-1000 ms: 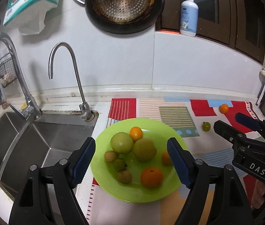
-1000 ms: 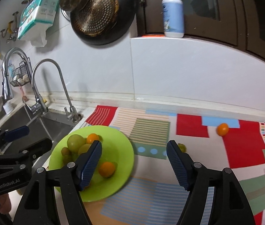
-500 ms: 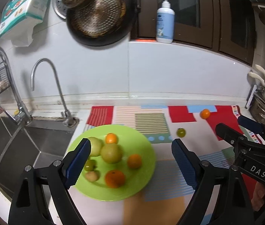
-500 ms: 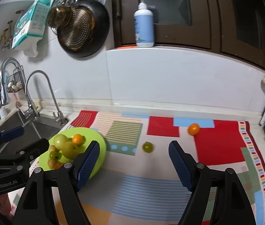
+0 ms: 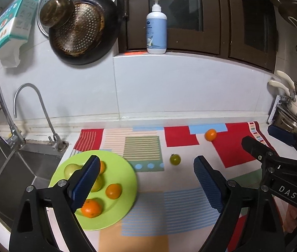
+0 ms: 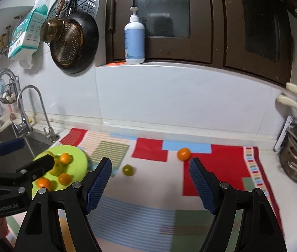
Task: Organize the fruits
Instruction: 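Move both open tools away from the plate toward the remaining fruits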
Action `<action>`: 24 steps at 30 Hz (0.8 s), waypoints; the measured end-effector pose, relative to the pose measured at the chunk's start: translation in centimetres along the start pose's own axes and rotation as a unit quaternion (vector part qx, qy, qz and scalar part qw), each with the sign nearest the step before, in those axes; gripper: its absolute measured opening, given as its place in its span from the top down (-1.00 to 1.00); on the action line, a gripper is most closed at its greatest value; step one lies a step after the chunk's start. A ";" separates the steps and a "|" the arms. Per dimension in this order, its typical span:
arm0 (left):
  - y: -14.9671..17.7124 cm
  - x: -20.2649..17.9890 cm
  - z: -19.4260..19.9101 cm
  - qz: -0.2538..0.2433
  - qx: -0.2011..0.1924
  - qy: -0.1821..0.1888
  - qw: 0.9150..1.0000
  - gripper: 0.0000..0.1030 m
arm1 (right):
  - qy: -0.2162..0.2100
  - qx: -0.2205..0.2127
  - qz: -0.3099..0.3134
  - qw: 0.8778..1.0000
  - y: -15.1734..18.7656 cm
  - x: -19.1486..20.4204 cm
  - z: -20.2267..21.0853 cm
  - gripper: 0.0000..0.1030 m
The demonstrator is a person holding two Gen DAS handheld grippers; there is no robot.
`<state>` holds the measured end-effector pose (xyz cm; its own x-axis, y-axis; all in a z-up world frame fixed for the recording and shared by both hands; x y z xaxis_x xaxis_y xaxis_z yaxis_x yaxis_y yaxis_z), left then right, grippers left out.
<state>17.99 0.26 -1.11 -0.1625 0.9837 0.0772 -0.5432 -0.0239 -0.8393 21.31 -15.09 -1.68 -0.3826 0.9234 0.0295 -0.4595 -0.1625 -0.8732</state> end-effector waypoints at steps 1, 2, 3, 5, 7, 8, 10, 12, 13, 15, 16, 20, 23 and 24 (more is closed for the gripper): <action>-0.3 -0.5 -0.2 0.002 0.001 0.002 1.000 -0.77 | 0.002 0.000 0.004 1.000 -0.1 -0.4 -0.1 -0.48; -0.4 -0.8 -0.3 0.003 0.001 0.004 1.000 -0.77 | 0.004 0.001 0.008 1.000 -0.3 -0.9 -0.2 -0.48; -0.7 -1.2 -0.5 0.002 0.001 0.004 1.000 -0.77 | 0.007 0.003 0.011 1.000 -0.4 -1.4 -0.4 -0.48; -1.2 -1.9 -1.1 0.003 0.003 -0.001 1.000 -0.78 | 0.010 0.008 0.016 1.000 -0.7 -2.4 -1.0 -0.48; -1.5 -2.7 -1.8 0.001 0.009 0.000 1.000 -0.78 | 0.012 0.013 0.019 1.000 -1.0 -3.3 -1.6 -0.48; -1.7 -3.0 -2.1 0.001 0.011 0.000 1.000 -0.79 | 0.013 0.016 0.020 1.000 -1.1 -3.8 -2.0 -0.48; -1.9 -3.5 -3.0 0.005 0.020 -0.002 1.000 -0.79 | 0.012 0.021 0.019 1.000 -1.4 -4.7 -2.8 -0.48; -2.0 -4.1 -4.1 0.008 0.031 0.001 0.999 -0.79 | 0.008 0.029 0.016 0.999 -1.7 -5.6 -3.9 -0.48; -2.0 -4.3 -4.5 0.008 0.036 -0.001 0.999 -0.79 | 0.005 0.032 0.015 0.999 -1.8 -5.9 -4.4 -0.48; -1.9 -4.8 -5.6 0.007 0.042 -0.004 0.999 -0.79 | 0.002 0.040 0.012 0.999 -1.9 -6.8 -5.6 -0.48; -1.9 -5.0 -6.1 0.005 0.044 -0.009 0.999 -0.79 | 0.000 0.044 0.012 0.999 -1.9 -7.2 -6.3 -0.48; -1.6 -5.6 -8.4 -0.001 0.057 -0.018 0.998 -0.79 | 0.002 0.058 0.016 0.998 -1.6 -8.3 -8.7 -0.48; -0.9 -6.1 -10.5 0.001 0.079 -0.016 0.997 -0.79 | -0.003 0.069 0.016 0.997 -1.1 -9.0 -10.5 -0.48; -0.5 -6.2 -11.3 0.002 0.087 -0.018 0.996 -0.79 | -0.003 0.074 0.016 0.997 -0.9 -9.3 -11.2 -0.48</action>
Point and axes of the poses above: each gripper's, at about its wrist camera, not at the fingertips, and z roughly against the way its jaws point, x to its left, y to its underside, the point moved 5 cm from there along -z, roughly the way its jaws point, and after that the axes turned 7 degrees about -y, right-handed, at the moved point
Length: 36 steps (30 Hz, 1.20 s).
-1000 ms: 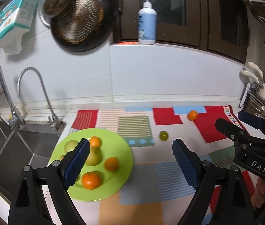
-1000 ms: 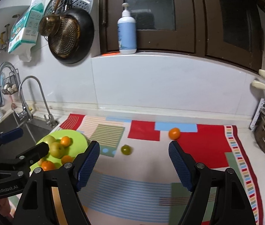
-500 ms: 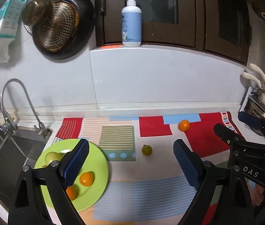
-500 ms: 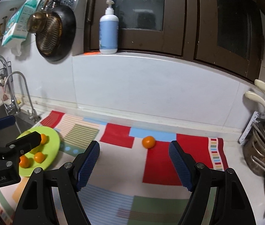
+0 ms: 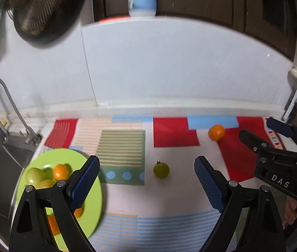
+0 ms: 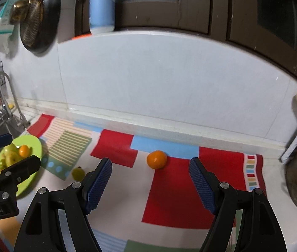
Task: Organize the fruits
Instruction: 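Move both open tools away from the plate toward the remaining fruits, then grasp the small green tomato-like fruit with the left tool while the right tool grasps the last orange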
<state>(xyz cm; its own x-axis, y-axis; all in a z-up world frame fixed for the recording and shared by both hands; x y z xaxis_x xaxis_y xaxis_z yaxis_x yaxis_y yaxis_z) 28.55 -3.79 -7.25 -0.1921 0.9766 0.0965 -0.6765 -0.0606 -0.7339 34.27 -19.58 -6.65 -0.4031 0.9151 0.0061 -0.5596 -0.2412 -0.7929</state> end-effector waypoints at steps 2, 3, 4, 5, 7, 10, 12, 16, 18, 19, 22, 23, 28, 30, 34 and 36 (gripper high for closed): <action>0.6 -0.3 -1.6 0.003 0.015 -0.003 1.000 -0.79 | -0.004 0.009 -0.003 1.000 0.4 -0.5 -1.4 -0.48; 0.9 -0.5 -2.3 0.002 0.022 -0.003 1.000 -0.78 | -0.005 0.013 -0.004 1.000 0.6 -0.7 -2.1 -0.48; 1.1 -0.7 -2.8 0.003 0.028 -0.001 1.000 -0.78 | -0.005 0.017 -0.005 1.000 0.8 -0.9 -2.6 -0.48; 1.4 -0.8 -3.4 0.004 0.034 0.002 0.999 -0.78 | -0.006 0.022 -0.007 1.000 1.1 -1.1 -3.3 -0.48; 1.9 -1.3 -4.4 0.002 0.043 0.002 0.999 -0.77 | -0.010 0.030 -0.011 0.999 1.5 -1.4 -4.5 -0.48; 2.4 -1.8 -5.9 0.001 0.056 0.002 0.998 -0.65 | -0.015 0.042 -0.014 0.999 2.0 -1.8 -6.2 -0.48; 2.7 -2.1 -6.9 0.002 0.064 0.004 0.998 -0.56 | -0.018 0.050 -0.018 0.998 2.2 -2.0 -7.2 -0.48; 3.0 -2.6 -8.3 0.003 0.077 0.007 0.997 -0.27 | -0.021 0.059 -0.025 0.998 2.5 -2.4 -9.0 -0.48; 3.1 -2.9 -8.8 -0.002 0.080 0.007 0.997 -0.12 | -0.018 0.064 -0.027 0.997 2.6 -2.7 -9.7 -0.48; 3.1 -3.0 -9.0 -0.004 0.080 0.006 0.997 -0.02 | -0.016 0.066 -0.029 0.997 2.6 -2.9 -10.1 -0.48; 3.2 -3.7 -9.6 -0.014 0.082 0.010 0.996 0.16 | -0.015 0.072 -0.035 0.997 2.5 -3.3 -11.1 -0.47; 3.3 -3.9 -9.7 -0.017 0.083 0.010 0.996 0.25 | -0.014 0.074 -0.035 0.997 2.5 -3.3 -11.4 -0.47; 3.4 -4.3 -10.1 -0.024 0.081 0.014 0.996 0.44 | -0.011 0.085 -0.032 0.996 2.5 -3.4 -12.8 -0.33; 3.3 -4.3 -10.2 -0.026 0.081 0.016 0.996 0.44 | -0.009 0.088 -0.032 0.996 2.5 -3.5 -13.2 -0.28; 3.0 -4.2 -10.1 -0.031 0.076 0.019 0.996 0.45 | -0.010 0.097 -0.033 0.995 2.7 -3.4 -13.9 0.07; 2.6 -4.4 -9.7 -0.034 0.070 0.022 0.997 0.45 | -0.015 0.098 -0.029 0.995 2.7 -3.1 -13.9 0.20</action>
Point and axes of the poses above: each gripper's, at about its wrist camera, not at the fingertips, and z roughly against the way its jaws point, x to its left, y to its underside, the point moved 5 cm from there along -z, roughly the way its jaws point, and after that the axes turned 7 degrees about -y, right-handed, at the moved point
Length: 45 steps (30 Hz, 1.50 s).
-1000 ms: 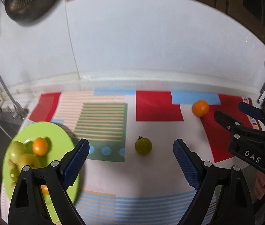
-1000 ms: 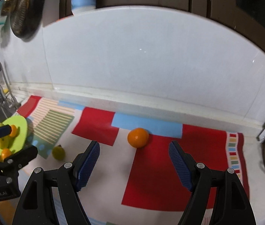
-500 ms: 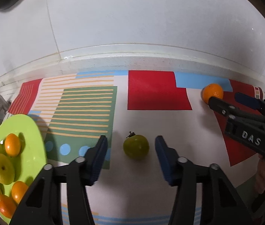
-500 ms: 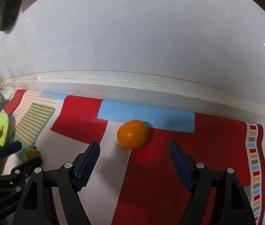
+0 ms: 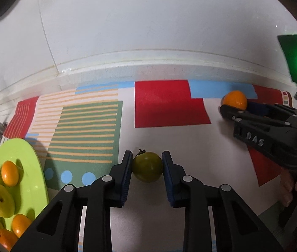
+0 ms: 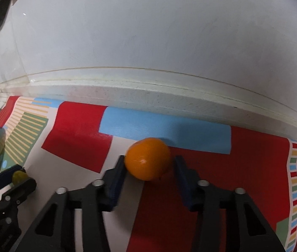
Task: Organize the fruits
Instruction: 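Grasp the small green tomato-like fruit with the left tool while the right tool grasps the last orange, then carry the green fruit and orange over the green plate with both tools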
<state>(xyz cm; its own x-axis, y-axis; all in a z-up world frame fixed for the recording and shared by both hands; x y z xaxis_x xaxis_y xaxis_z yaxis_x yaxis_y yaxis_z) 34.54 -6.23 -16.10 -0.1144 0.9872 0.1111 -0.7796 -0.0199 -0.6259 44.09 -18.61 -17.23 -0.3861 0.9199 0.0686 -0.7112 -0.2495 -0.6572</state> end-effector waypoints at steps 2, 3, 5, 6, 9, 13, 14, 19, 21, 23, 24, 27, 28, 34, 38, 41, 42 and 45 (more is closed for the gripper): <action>0.0 0.2 0.5 -0.002 -0.006 0.001 1.000 0.45 | 0.005 -0.002 0.008 1.000 0.1 0.3 0.2 0.20; -0.2 0.1 1.0 -0.004 -0.012 0.001 1.000 0.45 | 0.004 -0.004 0.009 1.000 0.2 0.5 0.5 0.20; -0.4 0.0 1.7 -0.007 -0.019 0.004 1.000 0.45 | -0.004 -0.008 0.007 1.000 0.5 1.0 1.2 0.20; -0.5 -0.1 2.0 -0.007 -0.021 0.006 1.000 0.45 | -0.008 -0.010 0.007 1.000 0.7 1.2 1.7 0.20; -0.5 0.3 3.0 -0.010 -0.029 0.012 0.999 0.45 | -0.013 -0.019 0.004 1.000 1.2 1.9 3.5 0.20; -0.4 1.0 4.7 -0.011 -0.041 0.020 0.999 0.45 | -0.022 -0.033 -0.008 0.999 1.8 2.9 6.2 0.20; -0.4 1.1 5.3 -0.011 -0.046 0.023 0.999 0.45 | -0.026 -0.038 -0.011 0.999 2.0 3.2 7.0 0.20; -0.1 2.0 7.3 -0.010 -0.063 0.026 0.998 0.45 | -0.033 -0.049 -0.017 0.998 2.7 4.8 10.1 0.20; 0.2 2.7 8.2 -0.008 -0.069 0.027 0.997 0.45 | -0.042 -0.052 -0.023 0.998 3.1 5.4 11.4 0.20; 0.5 3.2 9.1 -0.005 -0.074 0.027 0.997 0.45 | -0.045 -0.056 -0.021 0.997 3.5 6.7 12.6 0.20; 0.7 3.7 9.8 -0.005 -0.078 0.026 0.997 0.45 | -0.045 -0.058 -0.018 0.997 3.7 7.0 12.9 0.20; 1.3 5.0 11.5 -0.001 -0.090 0.019 0.996 0.45 | -0.046 -0.066 -0.008 0.997 4.1 8.5 13.9 0.20; 1.5 5.4 12.0 -0.002 -0.093 0.015 0.996 0.45 | -0.047 -0.068 -0.007 0.997 4.2 8.9 14.2 0.20; 2.8 8.0 15.1 0.014 -0.111 0.005 0.994 0.45 | -0.062 -0.082 0.006 0.995 4.2 11.9 16.1 0.20; 3.4 9.7 17.2 0.027 -0.126 -0.003 0.992 0.45 | -0.072 -0.094 0.019 0.993 4.2 13.9 17.6 0.20; 4.1 10.9 18.4 0.033 -0.133 -0.010 0.991 0.45 | -0.074 -0.106 0.026 0.991 4.2 15.3 18.7 0.20; 4.4 11.4 18.8 0.036 -0.135 -0.011 0.990 0.45 | -0.077 -0.109 0.027 0.991 4.2 15.6 19.0 0.20; 4.8 12.3 19.7 0.039 -0.140 -0.012 0.989 0.45 | -0.082 -0.119 0.030 0.989 4.4 16.9 19.9 0.20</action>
Point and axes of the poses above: each gripper's, at about its wrist camera, not at the fingertips, and z roughly against the way its jaws point, x to its left, y to its underside, the point moved 5 cm from there along -z, roughly the way its jaws point, and after that the axes turned 7 degrees about -y, right-handed, at the moved point
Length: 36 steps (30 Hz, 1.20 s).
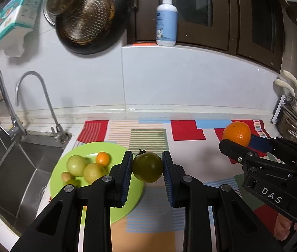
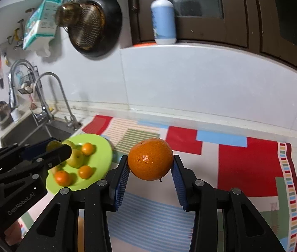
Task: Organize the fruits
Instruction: 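Carry the green fruit and orange over the green plate with both tools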
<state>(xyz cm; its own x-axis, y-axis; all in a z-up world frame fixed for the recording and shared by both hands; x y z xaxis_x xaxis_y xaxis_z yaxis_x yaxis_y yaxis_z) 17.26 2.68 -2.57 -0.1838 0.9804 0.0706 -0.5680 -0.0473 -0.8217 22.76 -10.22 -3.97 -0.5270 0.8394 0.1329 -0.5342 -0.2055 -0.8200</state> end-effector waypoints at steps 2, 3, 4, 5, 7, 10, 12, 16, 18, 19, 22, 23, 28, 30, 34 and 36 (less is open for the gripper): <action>0.0 0.6 0.6 0.000 -0.005 -0.002 1.000 0.45 | -0.003 -0.005 0.004 1.000 0.0 0.9 0.4 0.20; 0.0 1.0 0.9 0.001 -0.007 -0.003 1.000 0.45 | -0.005 -0.006 0.004 1.000 0.0 1.3 0.5 0.20; 0.0 1.3 1.2 0.002 -0.010 -0.005 1.000 0.45 | -0.007 -0.007 0.005 1.000 0.0 1.7 0.6 0.20; 0.0 1.6 1.4 0.002 -0.012 -0.006 1.000 0.45 | -0.009 -0.008 0.006 1.000 -0.1 2.1 0.6 0.20; 0.0 2.4 1.8 0.003 -0.015 -0.009 1.000 0.45 | -0.012 -0.012 0.008 1.000 -0.1 2.9 0.7 0.20; -0.1 3.7 2.1 0.005 -0.018 -0.014 1.000 0.45 | -0.018 -0.014 0.012 1.000 -0.3 4.1 0.6 0.20; -0.2 4.5 2.2 0.006 -0.021 -0.017 1.000 0.45 | -0.021 -0.017 0.014 1.000 -0.5 4.8 0.5 0.20; -0.3 6.1 2.3 0.003 -0.024 -0.027 0.999 0.45 | -0.027 -0.025 0.019 0.999 -1.2 6.3 0.0 0.20; -0.3 7.0 2.1 0.003 -0.022 -0.032 0.999 0.45 | -0.030 -0.028 0.019 0.999 -1.6 6.8 -0.4 0.20; -0.3 7.3 2.1 0.003 -0.021 -0.035 0.999 0.45 | -0.032 -0.029 0.021 0.999 -1.7 7.1 -0.7 0.20; -0.1 8.5 1.5 0.002 -0.015 -0.044 0.999 0.45 | -0.039 -0.030 0.024 0.999 -2.1 8.0 -1.7 0.20; 0.0 8.9 1.3 0.003 -0.013 -0.046 0.999 0.45 | -0.040 -0.029 0.025 0.998 -2.1 8.3 -2.1 0.20; 0.9 10.6 -0.4 0.010 0.008 -0.051 0.999 0.45 | -0.052 -0.016 0.033 0.998 -2.3 9.5 -4.5 0.20; 1.3 11.1 -1.1 0.012 0.017 -0.053 0.998 0.45 | -0.056 -0.007 0.037 0.998 -2.3 10.0 -5.7 0.20; 2.2 11.9 -3.0 0.019 0.040 -0.052 0.998 0.45 | -0.066 0.011 0.045 0.997 -2.0 10.5 -7.9 0.20; 2.5 12.1 -3.9 0.024 0.049 -0.050 0.997 0.45 | -0.071 0.023 0.049 0.996 -1.7 10.7 -9.2 0.20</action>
<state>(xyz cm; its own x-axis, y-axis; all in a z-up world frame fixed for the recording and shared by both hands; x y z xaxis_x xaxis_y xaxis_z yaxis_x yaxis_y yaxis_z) 16.71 15.18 -5.99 -0.2896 0.9527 0.0925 -0.6314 -0.1175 -0.7665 24.12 3.74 -6.24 -0.6647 0.7352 0.1332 -0.5029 -0.3084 -0.8074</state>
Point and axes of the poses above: each gripper's, at about its wrist camera, not at the fingertips, and z roughly against the way its jaws point, x to its left, y to its underside, the point moved 5 cm from there along -z, roughly the way its jaws point, and after that the axes turned 7 degrees about -y, right-handed, at the moved point
